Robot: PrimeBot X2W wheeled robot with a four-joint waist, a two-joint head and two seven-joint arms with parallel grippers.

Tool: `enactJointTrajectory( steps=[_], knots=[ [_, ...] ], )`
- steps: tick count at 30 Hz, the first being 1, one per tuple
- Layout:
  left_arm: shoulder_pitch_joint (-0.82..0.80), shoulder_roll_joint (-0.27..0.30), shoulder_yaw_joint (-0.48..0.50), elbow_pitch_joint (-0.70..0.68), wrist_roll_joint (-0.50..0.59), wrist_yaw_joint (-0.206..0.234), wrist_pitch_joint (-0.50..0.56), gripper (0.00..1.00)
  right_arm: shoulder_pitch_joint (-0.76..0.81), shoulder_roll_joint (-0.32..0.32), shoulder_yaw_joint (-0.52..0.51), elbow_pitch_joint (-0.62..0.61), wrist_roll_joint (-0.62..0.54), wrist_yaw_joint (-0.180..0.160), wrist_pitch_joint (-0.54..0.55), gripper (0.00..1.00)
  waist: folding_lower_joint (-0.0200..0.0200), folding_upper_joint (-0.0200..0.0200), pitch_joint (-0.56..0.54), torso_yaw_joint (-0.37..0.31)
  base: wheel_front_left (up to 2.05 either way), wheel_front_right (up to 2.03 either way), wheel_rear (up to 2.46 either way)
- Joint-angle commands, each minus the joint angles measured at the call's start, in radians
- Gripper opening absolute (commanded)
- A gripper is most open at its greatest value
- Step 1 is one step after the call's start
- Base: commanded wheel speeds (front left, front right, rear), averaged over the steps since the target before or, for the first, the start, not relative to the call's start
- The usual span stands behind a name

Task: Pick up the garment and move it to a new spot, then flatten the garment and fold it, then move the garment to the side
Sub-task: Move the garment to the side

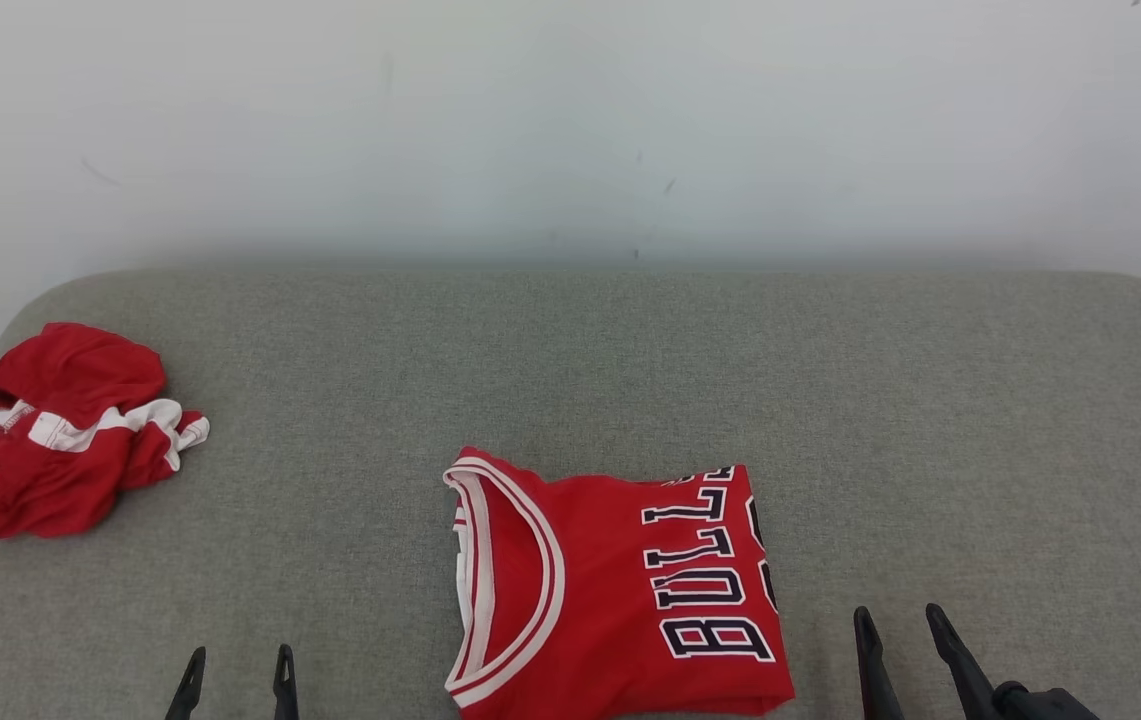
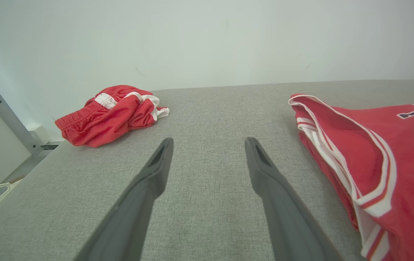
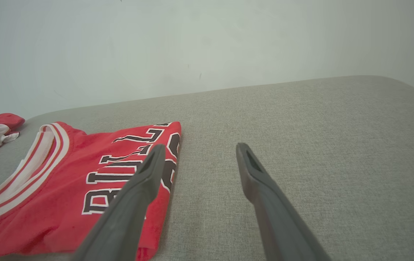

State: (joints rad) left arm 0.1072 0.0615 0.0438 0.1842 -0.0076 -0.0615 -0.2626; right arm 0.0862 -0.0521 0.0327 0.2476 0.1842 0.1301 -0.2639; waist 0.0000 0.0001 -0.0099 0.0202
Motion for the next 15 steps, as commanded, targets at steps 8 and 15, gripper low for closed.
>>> enactJointTrajectory(
  steps=[8, 15],
  knots=[
    [0.017, -0.003, 0.0, -0.007, -0.01, 0.007, -0.003, 1.0, -0.016, 0.003, 0.009, 0.012, 0.002, 0.001, 0.0, 1.0, 0.0, -0.0001, 0.001, 0.006, 0.0, 0.0, 0.0],
    [-0.004, -0.005, -0.015, -0.002, -0.012, 0.005, -0.003, 1.0, -0.111, 0.003, 0.041, 0.083, 0.006, 0.001, 0.0, 1.0, 0.0, -0.0001, 0.009, 0.031, 0.0, 0.0, 0.0]
  ],
)
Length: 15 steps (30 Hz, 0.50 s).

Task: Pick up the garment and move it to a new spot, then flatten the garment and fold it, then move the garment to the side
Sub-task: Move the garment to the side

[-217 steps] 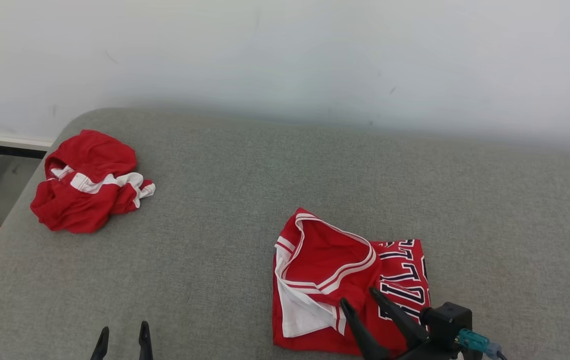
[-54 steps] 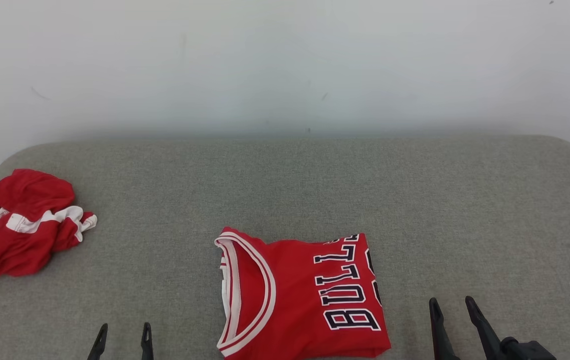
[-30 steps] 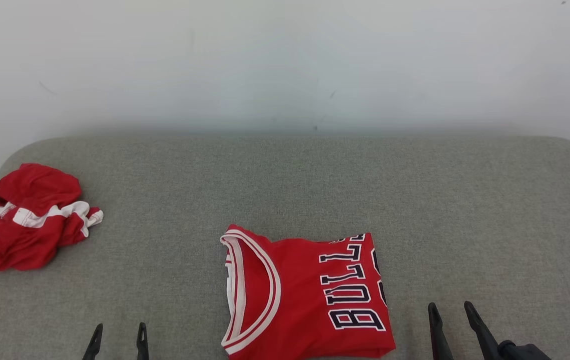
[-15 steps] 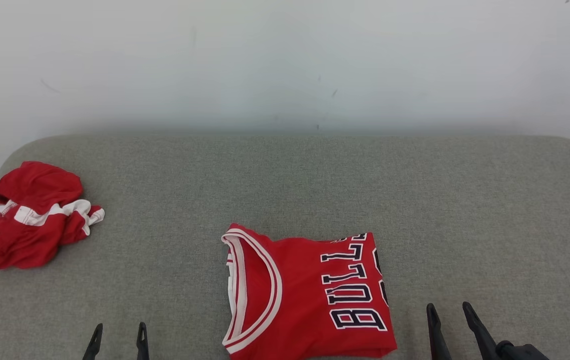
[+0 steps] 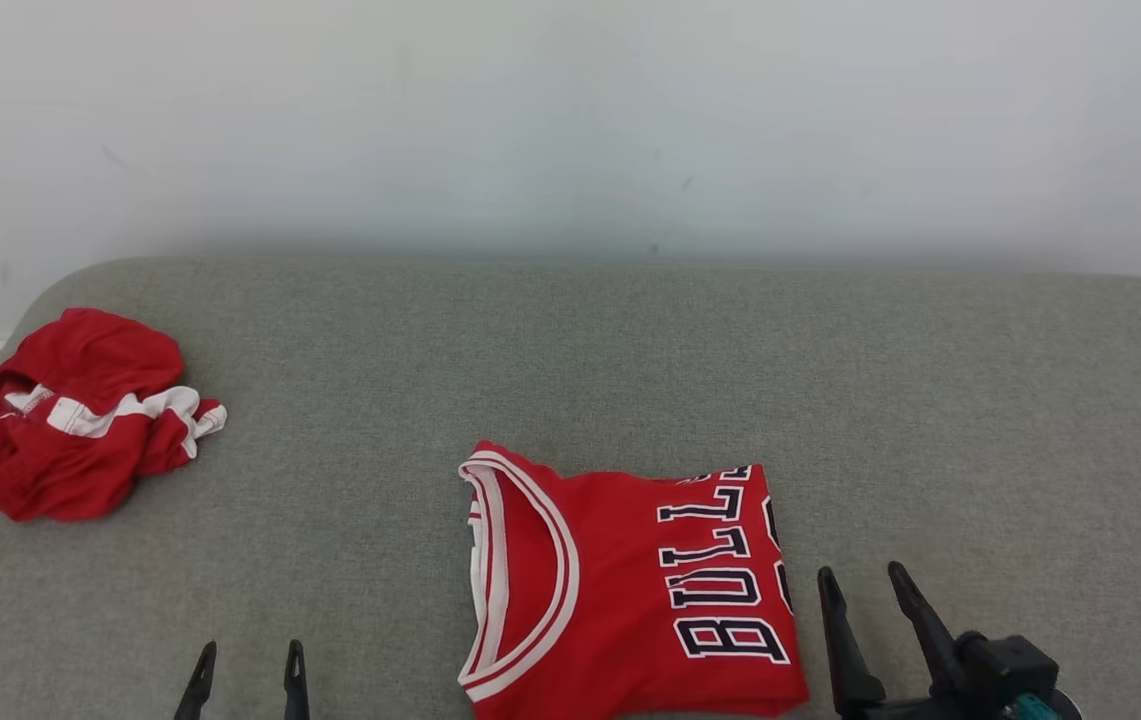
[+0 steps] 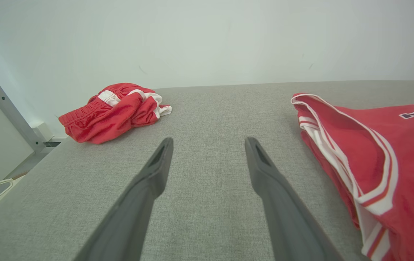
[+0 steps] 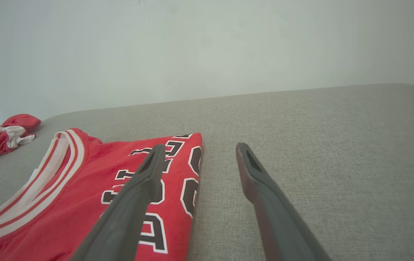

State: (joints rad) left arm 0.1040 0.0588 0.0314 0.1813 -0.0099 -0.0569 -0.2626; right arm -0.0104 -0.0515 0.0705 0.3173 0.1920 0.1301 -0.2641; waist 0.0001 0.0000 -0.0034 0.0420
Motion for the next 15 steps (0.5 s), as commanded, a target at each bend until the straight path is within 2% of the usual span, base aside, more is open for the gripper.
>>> enactJointTrajectory(
  steps=[1, 4, 15],
  knots=[
    [-0.002, -0.003, -0.008, 0.002, -0.008, -0.001, -0.003, 1.0, -0.037, 0.001, 0.004, 0.044, -0.006, 0.001, 0.0, 1.0, -0.0001, 0.0, 0.003, 0.015, 0.0, 0.0, 0.0],
    [-0.002, -0.003, -0.016, 0.002, -0.005, -0.003, -0.003, 1.0, -0.088, 0.001, 0.011, 0.105, -0.015, 0.001, 0.0, 1.0, -0.0001, 0.0, 0.004, 0.029, 0.0, 0.0, 0.0],
    [0.008, -0.006, -0.044, 0.008, -0.011, 0.004, -0.003, 1.0, -0.362, 0.001, 0.015, 0.598, -0.003, 0.001, 0.001, 1.0, -0.0001, 0.0, 0.01, 0.094, 0.0, 0.0, 0.0]
  ],
)
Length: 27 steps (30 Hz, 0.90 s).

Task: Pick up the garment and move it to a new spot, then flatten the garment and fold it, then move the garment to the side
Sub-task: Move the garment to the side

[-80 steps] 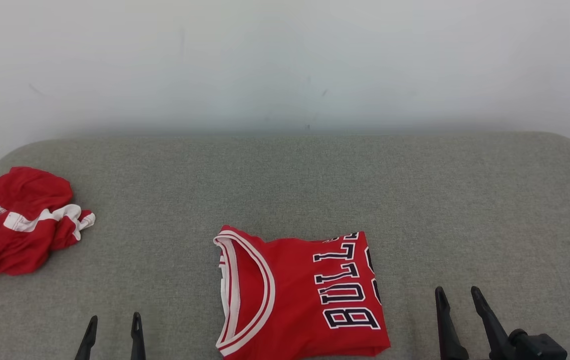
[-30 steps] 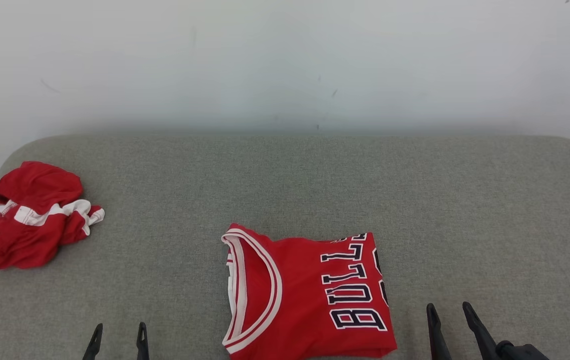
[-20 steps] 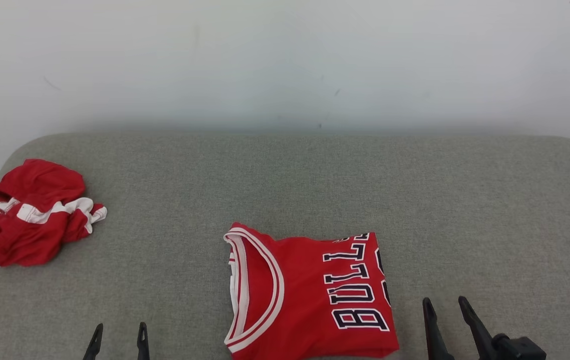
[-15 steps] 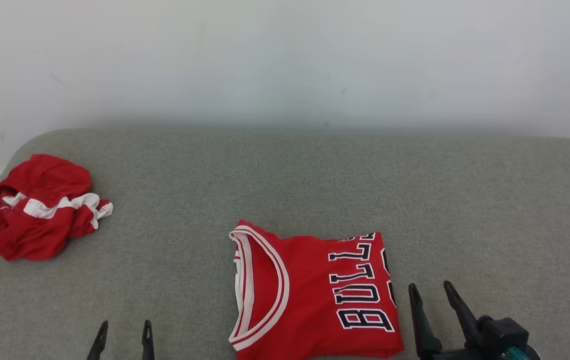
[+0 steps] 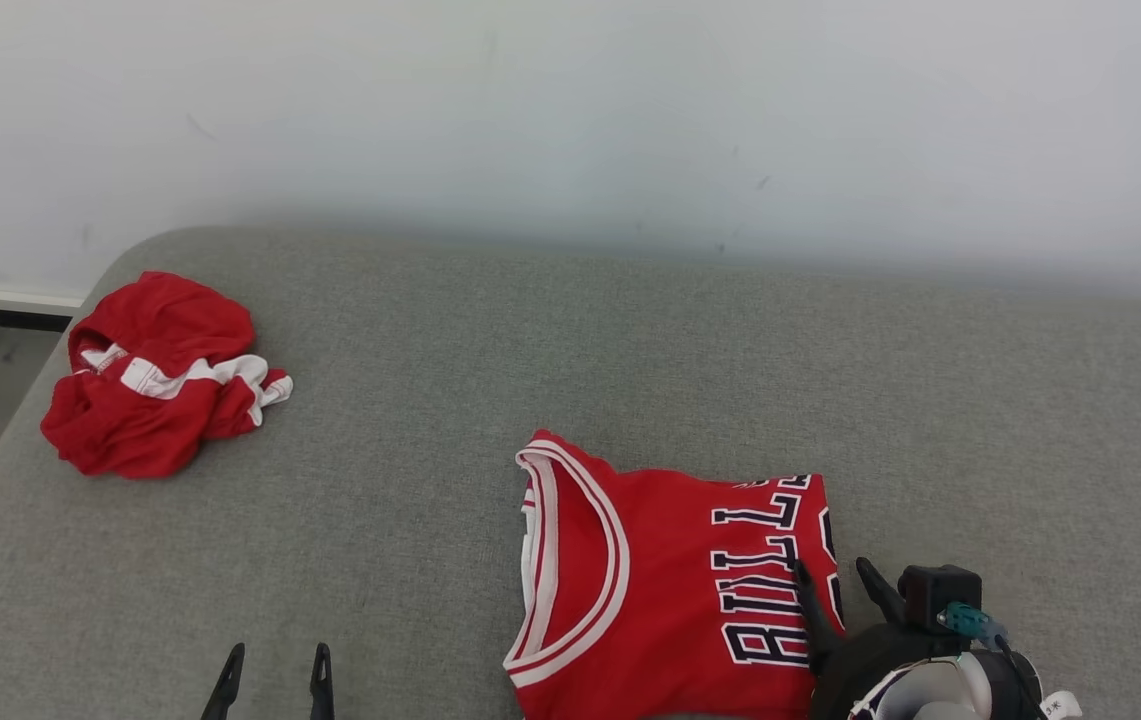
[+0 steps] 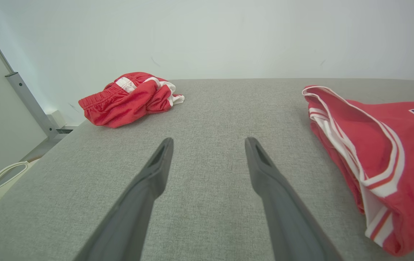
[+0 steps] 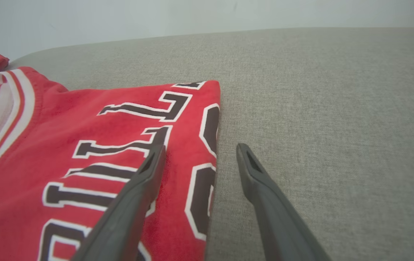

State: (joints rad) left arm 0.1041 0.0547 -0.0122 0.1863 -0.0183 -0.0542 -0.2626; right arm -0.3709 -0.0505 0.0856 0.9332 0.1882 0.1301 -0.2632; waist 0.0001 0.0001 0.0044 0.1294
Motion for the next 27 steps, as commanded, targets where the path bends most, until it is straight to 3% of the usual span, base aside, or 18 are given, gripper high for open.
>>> enactJointTrajectory(
  steps=[1, 8, 9, 10, 11, 20, 23, 27],
  knots=[
    [0.006, -0.002, -0.001, 0.004, -0.003, 0.0, -0.003, 1.0, -0.016, 0.0, 0.004, 0.02, 0.015, 0.001, 0.0, 1.0, -0.0001, -0.0001, 0.003, 0.011, 0.0, 0.0, 0.0],
    [0.0, -0.003, 0.004, 0.005, -0.007, 0.005, -0.003, 1.0, -0.073, 0.002, 0.093, 0.188, 0.116, 0.001, 0.014, 1.0, -0.0001, -0.0001, 0.008, 0.017, 0.0, 0.0, 0.0],
    [-0.001, -0.003, 0.005, 0.005, -0.007, 0.005, -0.003, 1.0, -0.077, 0.002, 0.115, 0.199, 0.134, 0.001, 0.021, 0.71, -0.0001, -0.0001, 0.009, 0.015, 0.0, 0.0, 0.0],
    [-0.002, -0.003, 0.007, 0.005, -0.007, 0.006, -0.003, 1.0, -0.081, 0.002, 0.135, 0.207, 0.152, 0.001, 0.022, 0.31, -0.0001, -0.0001, 0.009, 0.012, 0.0, 0.0, 0.0],
    [-0.003, -0.003, 0.008, 0.006, -0.007, 0.005, -0.003, 1.0, -0.084, 0.002, 0.15, 0.209, 0.169, 0.001, 0.02, 0.0, -0.0001, -0.0001, 0.009, 0.009, 0.0, 0.0, 0.0],
    [-0.006, -0.004, 0.017, 0.002, -0.018, 0.005, -0.003, 1.0, -0.18, -0.031, 0.198, 0.232, 0.177, 0.0, -0.002, 0.0, -0.0001, -0.0001, 0.018, -0.032, 0.0, 0.0, 0.0],
    [-0.007, -0.004, 0.023, -0.001, -0.021, 0.002, -0.003, 1.0, -0.23, -0.063, 0.213, 0.232, 0.158, 0.0, -0.002, 0.0, -0.0001, -0.0001, 0.03, -0.053, 0.0, 0.0, 0.0],
    [-0.029, -0.004, 0.027, -0.006, -0.025, -0.002, -0.003, 1.0, -0.343, -0.159, 0.239, 0.241, 0.131, 0.0, -0.002, 0.0, -0.0001, -0.0001, 0.056, -0.086, 0.0, 0.0, 0.0]
  ],
)
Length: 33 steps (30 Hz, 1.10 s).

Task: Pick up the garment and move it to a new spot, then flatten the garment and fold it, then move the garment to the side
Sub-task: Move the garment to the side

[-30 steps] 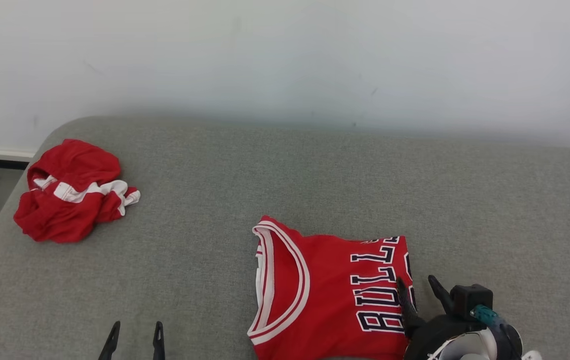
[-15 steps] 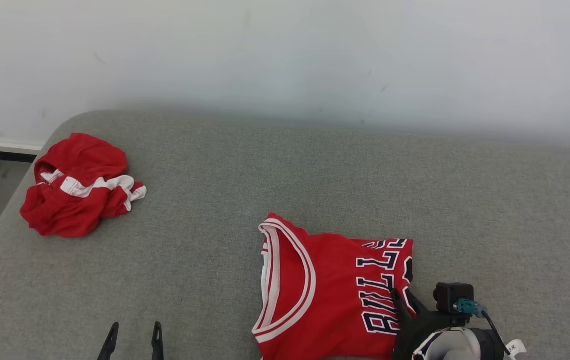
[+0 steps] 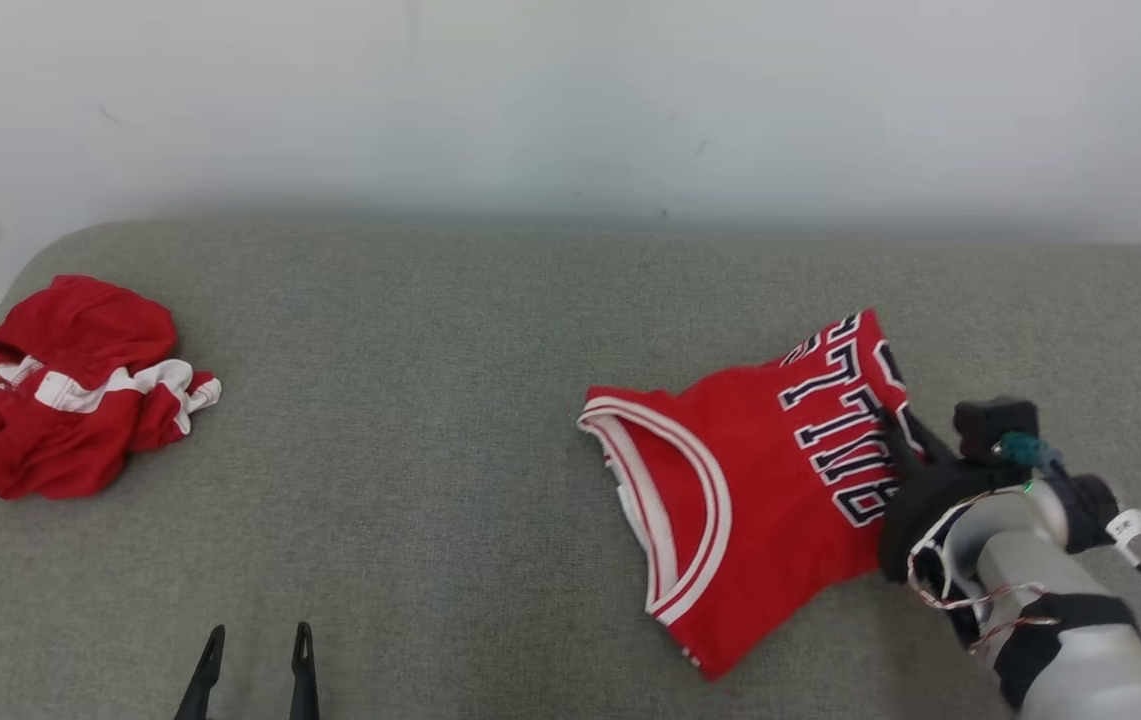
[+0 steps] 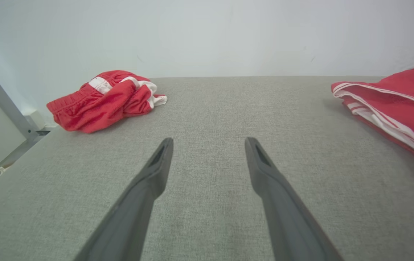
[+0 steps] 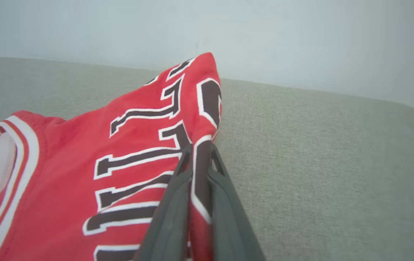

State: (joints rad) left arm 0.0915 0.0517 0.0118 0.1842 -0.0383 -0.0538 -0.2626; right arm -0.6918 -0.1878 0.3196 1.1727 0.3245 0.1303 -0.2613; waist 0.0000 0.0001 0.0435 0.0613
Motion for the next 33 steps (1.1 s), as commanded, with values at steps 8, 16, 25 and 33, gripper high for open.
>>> enactJointTrajectory(
  steps=[8, 16, 25, 33],
  knots=[
    [-0.064, -0.002, 0.003, -0.021, -0.005, -0.013, -0.003, 1.0, -0.155, -0.195, 0.064, 0.041, -0.026, 0.0, 0.024, 0.0, 0.0, -0.0001, 0.079, -0.046, 0.0, 0.0, 0.0],
    [-0.095, -0.001, -0.029, -0.034, 0.011, -0.001, -0.003, 1.0, -0.24, -0.411, 0.128, 0.065, 0.001, 0.0, 0.073, 0.0, 0.0, -0.0001, 0.123, -0.052, 0.0, 0.0, 0.0],
    [-0.112, 0.005, -0.023, -0.057, 0.008, -0.015, -0.003, 1.0, -0.304, -0.495, 0.145, 0.079, 0.026, 0.0, 0.101, 0.0, 0.0, -0.0001, 0.164, -0.046, 0.0, 0.0, 0.0],
    [-0.129, 0.008, -0.009, -0.063, 0.014, -0.027, -0.003, 1.0, -0.315, -0.505, 0.148, 0.091, 0.045, 0.0, 0.093, 0.0, 0.0, -0.0001, 0.199, -0.039, 0.0, 0.0, 0.0]
  ],
)
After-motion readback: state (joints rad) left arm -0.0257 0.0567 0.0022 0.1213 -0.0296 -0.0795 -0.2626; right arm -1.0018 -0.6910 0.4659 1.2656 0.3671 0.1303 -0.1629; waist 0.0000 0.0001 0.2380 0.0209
